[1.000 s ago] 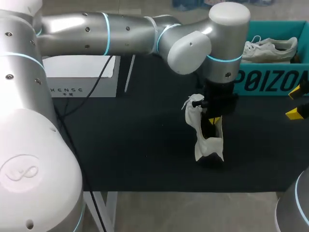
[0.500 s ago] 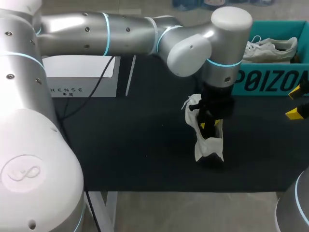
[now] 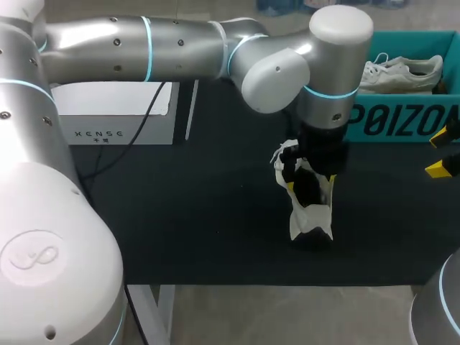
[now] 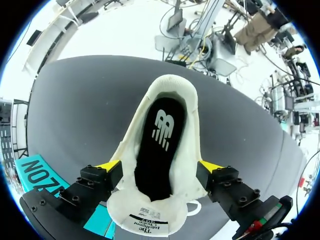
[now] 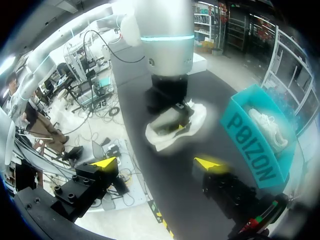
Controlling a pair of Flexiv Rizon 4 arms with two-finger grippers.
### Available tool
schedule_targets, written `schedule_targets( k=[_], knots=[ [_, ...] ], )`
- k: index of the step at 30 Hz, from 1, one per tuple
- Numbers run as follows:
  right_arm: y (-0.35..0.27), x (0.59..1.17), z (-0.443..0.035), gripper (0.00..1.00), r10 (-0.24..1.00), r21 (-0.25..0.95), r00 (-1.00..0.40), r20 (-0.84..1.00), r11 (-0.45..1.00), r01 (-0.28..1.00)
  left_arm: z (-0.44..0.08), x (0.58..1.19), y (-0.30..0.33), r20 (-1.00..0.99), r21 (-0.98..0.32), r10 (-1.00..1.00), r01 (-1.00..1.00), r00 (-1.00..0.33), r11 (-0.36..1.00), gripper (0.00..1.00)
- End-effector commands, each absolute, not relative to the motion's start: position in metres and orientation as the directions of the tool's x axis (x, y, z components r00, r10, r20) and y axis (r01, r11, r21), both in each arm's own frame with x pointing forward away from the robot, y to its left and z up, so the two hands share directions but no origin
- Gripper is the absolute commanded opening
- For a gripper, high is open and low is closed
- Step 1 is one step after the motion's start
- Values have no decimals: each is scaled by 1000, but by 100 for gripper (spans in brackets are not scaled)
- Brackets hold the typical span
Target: Take the shoe out of the shoebox, open the shoe tongue, remove and reinsert the insole, then place the shoe into the shoebox
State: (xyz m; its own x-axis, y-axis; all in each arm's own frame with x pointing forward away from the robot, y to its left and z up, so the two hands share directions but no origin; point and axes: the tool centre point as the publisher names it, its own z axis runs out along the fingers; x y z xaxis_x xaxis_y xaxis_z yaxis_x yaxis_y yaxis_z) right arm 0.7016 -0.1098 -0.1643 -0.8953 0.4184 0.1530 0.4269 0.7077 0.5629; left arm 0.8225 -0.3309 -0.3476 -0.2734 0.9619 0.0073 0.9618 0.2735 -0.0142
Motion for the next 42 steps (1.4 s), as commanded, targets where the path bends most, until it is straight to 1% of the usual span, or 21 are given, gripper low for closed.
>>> schedule_targets(
  k=[1, 15, 20, 21, 22, 23, 24, 33, 42],
  knots=[
    [-110, 701, -165, 100, 420, 562, -895, 152, 708, 428, -333, 820, -326, 6, 7, 962, 962, -274, 274, 100],
    [-110, 701, -165, 100, 420, 562, -895, 152, 708, 428, -285, 824, -309, -3, 86, 954, 951, -299, 298, 100],
    [-110, 701, -165, 100, 420, 562, -895, 152, 708, 428, -279, 830, -304, -5, 99, 953, 948, -302, 301, 100],
    [-110, 701, -165, 100, 420, 562, -895, 152, 708, 428, -280, 832, -305, -12, 99, 953, 948, -302, 301, 94],
    [-110, 701, -165, 100, 420, 562, -895, 152, 708, 428, -280, 834, -305, -16, 98, 954, 949, -301, 301, 50],
    [-110, 701, -165, 100, 420, 562, -895, 152, 708, 428, -282, 836, -306, -21, 100, 956, 951, -291, 292, 14],
    [-110, 701, -165, 100, 420, 562, -895, 152, 708, 428, -283, 838, -307, -23, 96, 957, 952, -290, 291, 0],
    [-110, 701, -165, 100, 420, 562, -895, 152, 708, 428, -294, 849, -313, -29, 106, 955, 950, -294, 295, 0],
    [-110, 701, -165, 100, 420, 562, -895, 152, 708, 428, -317, 827, -318, -21, 55, 952, 951, -305, 305, 0]
  ],
)
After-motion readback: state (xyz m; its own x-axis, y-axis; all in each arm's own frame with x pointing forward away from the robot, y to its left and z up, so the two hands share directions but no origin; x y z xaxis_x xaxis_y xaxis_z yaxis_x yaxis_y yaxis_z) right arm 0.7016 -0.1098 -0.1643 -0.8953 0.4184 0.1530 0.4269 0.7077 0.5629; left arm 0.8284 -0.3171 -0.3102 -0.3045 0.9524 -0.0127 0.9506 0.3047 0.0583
